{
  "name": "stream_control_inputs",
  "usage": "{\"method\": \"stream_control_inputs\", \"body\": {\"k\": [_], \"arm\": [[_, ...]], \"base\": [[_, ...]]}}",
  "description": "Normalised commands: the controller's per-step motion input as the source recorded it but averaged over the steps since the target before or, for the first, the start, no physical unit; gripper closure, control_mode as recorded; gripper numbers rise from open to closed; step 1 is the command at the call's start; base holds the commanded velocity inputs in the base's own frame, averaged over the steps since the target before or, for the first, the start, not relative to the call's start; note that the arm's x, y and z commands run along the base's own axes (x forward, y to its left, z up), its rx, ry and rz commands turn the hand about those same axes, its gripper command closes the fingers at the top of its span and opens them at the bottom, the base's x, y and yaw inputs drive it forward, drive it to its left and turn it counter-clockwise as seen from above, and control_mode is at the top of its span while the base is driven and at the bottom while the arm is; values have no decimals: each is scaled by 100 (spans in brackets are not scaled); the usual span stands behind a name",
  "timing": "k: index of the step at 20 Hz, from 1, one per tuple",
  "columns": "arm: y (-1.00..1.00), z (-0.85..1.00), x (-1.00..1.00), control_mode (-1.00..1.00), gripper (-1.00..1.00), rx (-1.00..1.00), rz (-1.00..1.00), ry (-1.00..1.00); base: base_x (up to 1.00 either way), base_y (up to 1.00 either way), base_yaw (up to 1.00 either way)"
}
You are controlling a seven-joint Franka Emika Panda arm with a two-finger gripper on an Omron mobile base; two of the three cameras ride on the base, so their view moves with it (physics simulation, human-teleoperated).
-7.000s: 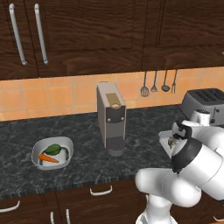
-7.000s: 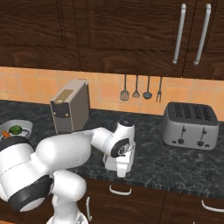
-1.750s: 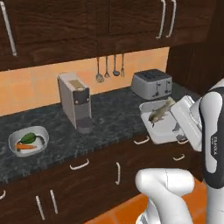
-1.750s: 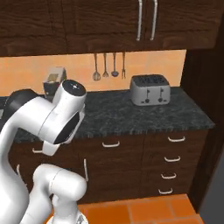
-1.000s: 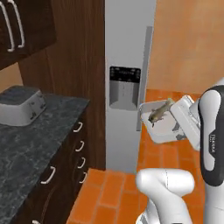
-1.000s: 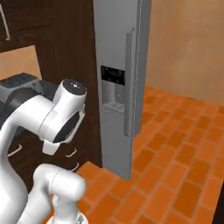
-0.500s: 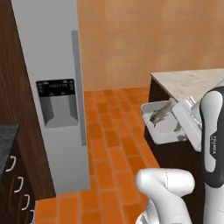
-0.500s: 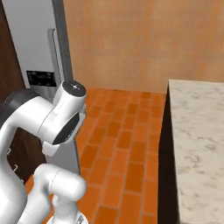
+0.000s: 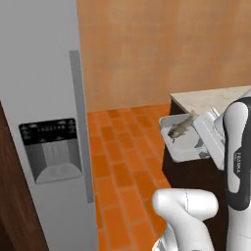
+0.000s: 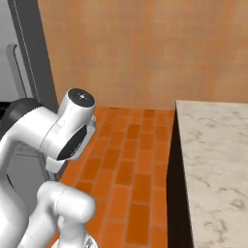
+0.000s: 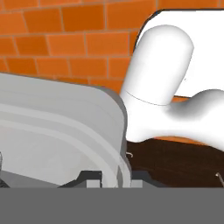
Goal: Take the meat container that has the fish and place it on the second highest rack of the freezer. Then take the vegetable container that has the carrot and avocado and place it on the highest rack of the freezer.
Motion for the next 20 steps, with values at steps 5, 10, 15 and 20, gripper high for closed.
{"method": "stream_control_inputs", "body": {"k": [5,10,15,20], "arm": [[0,0,0,100,100,0,0,0],[0,0,0,100,100,0,0,0],[0,0,0,100,100,0,0,0],[0,0,0,100,100,0,0,0]], "base": [[100,-37,4],[90,-54,7],[99,-5,12],[100,1,16]]}}
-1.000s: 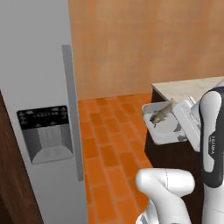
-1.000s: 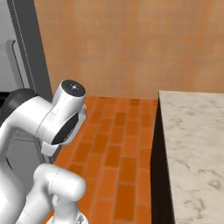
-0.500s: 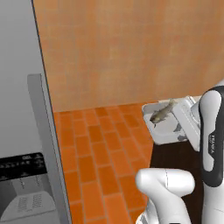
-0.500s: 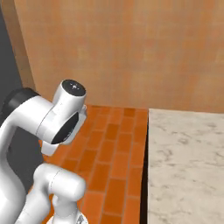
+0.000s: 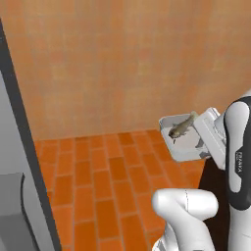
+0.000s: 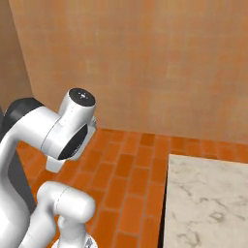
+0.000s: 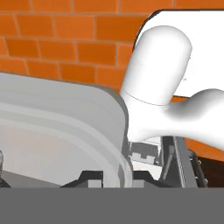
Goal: Take the meat container that has the fish and place it on the second highest rack of the freezer. Then take the vegetable container that has the carrot and avocado and place it on the highest rack of the freezer.
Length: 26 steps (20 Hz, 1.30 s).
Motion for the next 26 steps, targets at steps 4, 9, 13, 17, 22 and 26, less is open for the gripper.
{"method": "stream_control_inputs", "body": {"k": [4,9,13,17,22,26], "arm": [[0,0,0,100,100,0,0,0],[0,0,0,100,100,0,0,0],[0,0,0,100,100,0,0,0],[0,0,0,100,100,0,0,0],[0,0,0,100,100,0,0,0],[0,0,0,100,100,0,0,0]], "base": [[100,1,21],[100,8,38],[100,0,45],[54,-3,72],[-29,-3,98],[-70,-36,79]]}}
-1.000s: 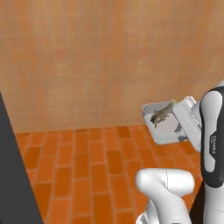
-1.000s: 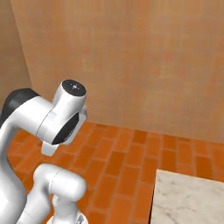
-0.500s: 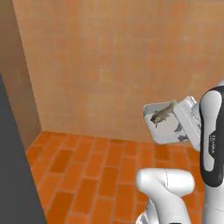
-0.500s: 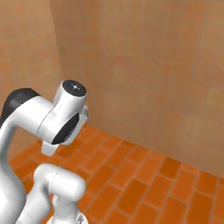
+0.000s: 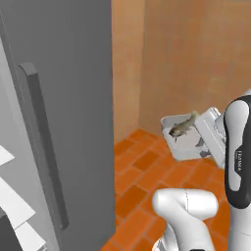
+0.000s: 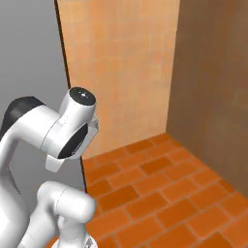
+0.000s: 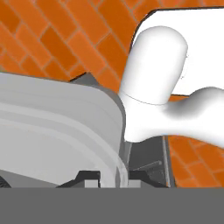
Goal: Take the meat container that has the fish and place it on the second highest rack of the freezer. Then take the vegetable container that has the carrot and avocado and place it on the highest rack of the freezer.
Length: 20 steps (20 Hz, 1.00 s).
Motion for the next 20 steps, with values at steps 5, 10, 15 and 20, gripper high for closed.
{"method": "stream_control_inputs", "body": {"k": [5,10,15,20], "arm": [[0,0,0,100,100,0,0,0],[0,0,0,100,100,0,0,0],[0,0,0,100,100,0,0,0],[0,0,0,100,100,0,0,0]], "base": [[-6,-37,60],[0,-32,57],[-6,3,61],[-22,34,45]]}}
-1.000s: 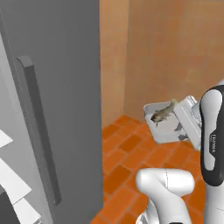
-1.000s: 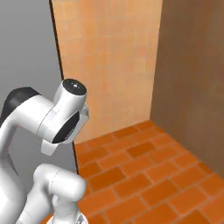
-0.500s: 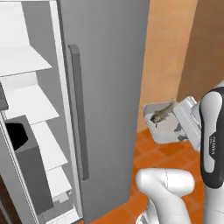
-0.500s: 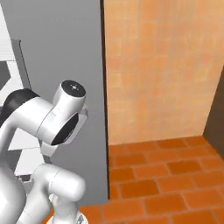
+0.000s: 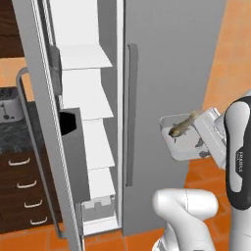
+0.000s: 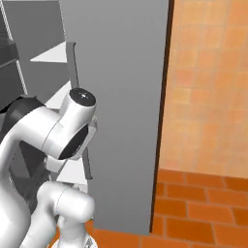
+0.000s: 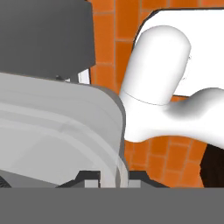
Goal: Take the meat container that has the fish and place it on the second highest rack of the freezer. Then take the vegetable container that has the carrot and avocado and place it on the highest rack of the freezer.
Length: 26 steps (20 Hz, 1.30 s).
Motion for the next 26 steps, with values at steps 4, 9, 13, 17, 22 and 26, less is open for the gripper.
{"method": "stream_control_inputs", "body": {"k": [4,9,13,17,22,26], "arm": [[0,0,0,100,100,0,0,0],[0,0,0,100,100,0,0,0],[0,0,0,100,100,0,0,0],[0,0,0,100,100,0,0,0],[0,0,0,100,100,0,0,0],[0,0,0,100,100,0,0,0]], "base": [[-9,26,35],[0,36,16],[7,27,8],[21,17,2],[-4,51,4],[-11,40,10]]}}
